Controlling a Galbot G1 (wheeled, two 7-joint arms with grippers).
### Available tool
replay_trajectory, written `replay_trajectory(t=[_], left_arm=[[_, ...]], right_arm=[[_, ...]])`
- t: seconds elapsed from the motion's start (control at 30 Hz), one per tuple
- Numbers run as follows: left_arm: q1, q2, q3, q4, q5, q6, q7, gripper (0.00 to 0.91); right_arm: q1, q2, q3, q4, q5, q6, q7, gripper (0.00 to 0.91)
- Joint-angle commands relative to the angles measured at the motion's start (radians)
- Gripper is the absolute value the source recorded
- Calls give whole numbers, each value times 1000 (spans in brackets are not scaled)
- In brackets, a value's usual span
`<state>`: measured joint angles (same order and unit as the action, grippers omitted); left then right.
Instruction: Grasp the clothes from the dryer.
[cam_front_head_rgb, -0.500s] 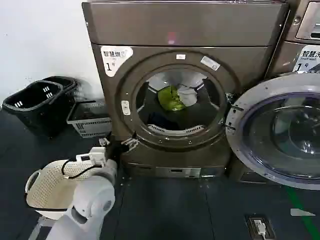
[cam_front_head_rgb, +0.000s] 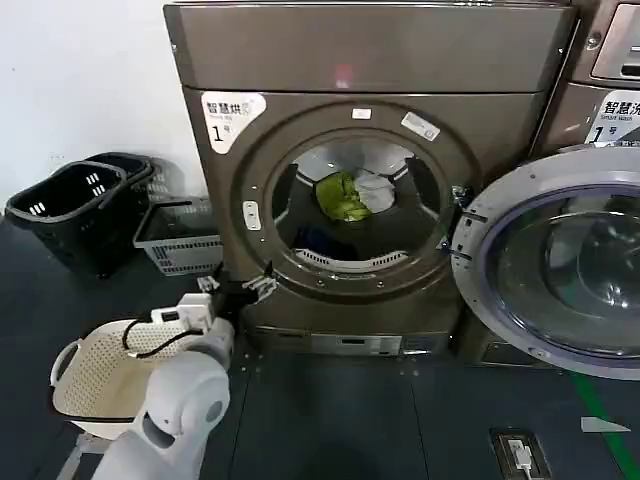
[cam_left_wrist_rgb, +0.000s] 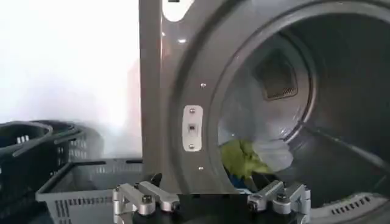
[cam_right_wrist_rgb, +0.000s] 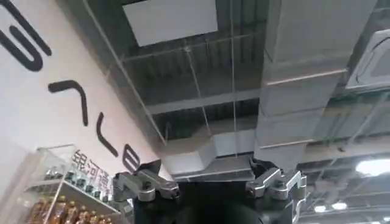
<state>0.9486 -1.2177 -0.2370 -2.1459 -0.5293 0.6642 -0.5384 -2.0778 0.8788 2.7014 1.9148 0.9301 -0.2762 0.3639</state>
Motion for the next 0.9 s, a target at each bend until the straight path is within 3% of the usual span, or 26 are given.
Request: replay_trajectory(t=[0.03,0.9], left_arm=[[-5,-3,-1,-2,0,2,-2,907],[-11,-2,0,-5,-7,8,-1,907]], right_arm=[[-4,-1,3,-14,-17,-2,9,907],[-5,4,8,-6,-10,-5,-11,907]])
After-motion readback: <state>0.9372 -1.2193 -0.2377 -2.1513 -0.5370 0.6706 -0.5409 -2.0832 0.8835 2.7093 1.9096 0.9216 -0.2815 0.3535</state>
